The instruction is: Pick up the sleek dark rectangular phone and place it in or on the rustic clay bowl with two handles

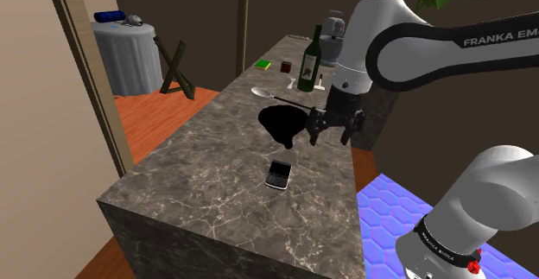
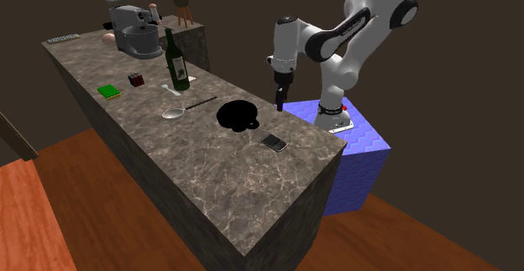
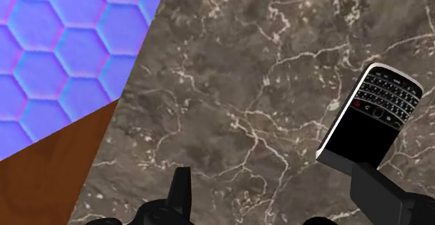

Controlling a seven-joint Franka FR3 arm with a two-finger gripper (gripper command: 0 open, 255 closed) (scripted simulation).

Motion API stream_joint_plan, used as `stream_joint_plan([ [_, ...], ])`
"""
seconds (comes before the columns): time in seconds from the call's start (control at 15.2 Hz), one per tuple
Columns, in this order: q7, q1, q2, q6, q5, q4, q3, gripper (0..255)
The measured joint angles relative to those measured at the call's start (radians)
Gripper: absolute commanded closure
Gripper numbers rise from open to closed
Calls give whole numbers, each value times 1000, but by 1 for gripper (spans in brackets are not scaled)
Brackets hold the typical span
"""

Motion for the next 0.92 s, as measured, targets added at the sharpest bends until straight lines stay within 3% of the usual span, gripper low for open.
stream_joint_plan([
  [0.33, 223, -45, 177, 146, 36, 61, 143, 0],
  [0.59, 422, -110, 354, 272, 0, 131, 261, 0],
  [0.92, 494, -134, 435, 355, -32, 129, 305, 0],
])
